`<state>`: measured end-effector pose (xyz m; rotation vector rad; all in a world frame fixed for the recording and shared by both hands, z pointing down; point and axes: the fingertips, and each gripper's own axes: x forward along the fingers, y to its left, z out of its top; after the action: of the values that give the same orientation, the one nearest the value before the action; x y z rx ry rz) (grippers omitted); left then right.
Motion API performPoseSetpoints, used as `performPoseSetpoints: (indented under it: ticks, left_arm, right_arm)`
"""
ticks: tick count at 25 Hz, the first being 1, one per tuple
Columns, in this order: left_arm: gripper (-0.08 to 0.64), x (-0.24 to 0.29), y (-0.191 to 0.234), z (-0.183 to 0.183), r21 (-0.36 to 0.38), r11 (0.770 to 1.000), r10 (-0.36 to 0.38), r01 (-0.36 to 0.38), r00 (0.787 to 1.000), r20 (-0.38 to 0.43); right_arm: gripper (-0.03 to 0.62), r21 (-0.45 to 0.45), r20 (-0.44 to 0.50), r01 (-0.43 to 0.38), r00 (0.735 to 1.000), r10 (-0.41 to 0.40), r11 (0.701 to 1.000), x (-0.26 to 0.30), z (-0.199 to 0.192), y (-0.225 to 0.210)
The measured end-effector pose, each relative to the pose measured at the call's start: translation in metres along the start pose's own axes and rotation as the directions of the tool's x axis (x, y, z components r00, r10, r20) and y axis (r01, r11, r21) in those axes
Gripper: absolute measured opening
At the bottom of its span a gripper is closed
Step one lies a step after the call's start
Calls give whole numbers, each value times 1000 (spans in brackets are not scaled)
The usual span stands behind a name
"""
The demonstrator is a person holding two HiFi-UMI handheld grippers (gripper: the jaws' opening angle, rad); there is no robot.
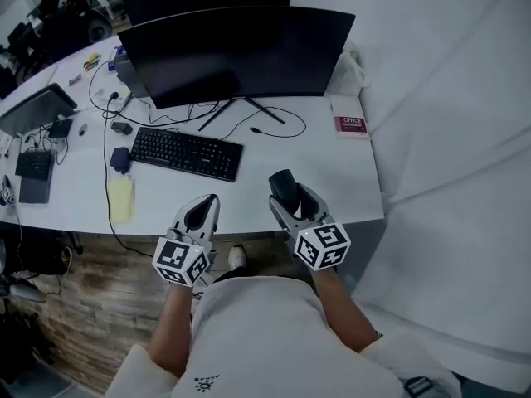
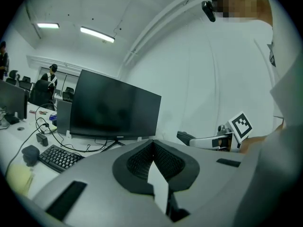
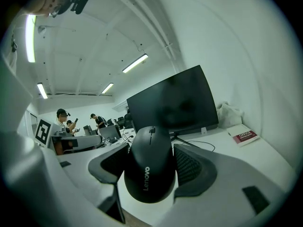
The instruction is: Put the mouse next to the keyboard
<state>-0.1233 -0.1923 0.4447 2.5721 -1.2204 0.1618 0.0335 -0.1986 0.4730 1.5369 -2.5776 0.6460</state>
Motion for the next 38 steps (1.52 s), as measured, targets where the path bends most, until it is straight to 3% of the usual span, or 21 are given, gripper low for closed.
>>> performPoseSetpoints:
  ticks: [8, 17, 27, 38]
  left_arm:
    - [5, 26, 31, -11, 2, 996, -85, 86, 994, -67]
    - [5, 51, 57, -29, -9, 993, -119, 119, 987, -107]
    - [5, 87, 67, -59, -24, 996, -94, 91, 982, -166]
    - [5, 120, 78, -87, -38, 998, -56, 49, 976, -211]
  right_arm:
    - [310, 26, -49, 109, 993, -108, 994, 41, -21, -8]
    - [310, 26, -107, 224, 970, -220, 974, 90, -47, -20]
    - [310, 64, -198, 330, 929, -312, 942, 132, -89, -53]
    - [310, 59, -282, 455, 861, -423, 888, 177, -131, -81]
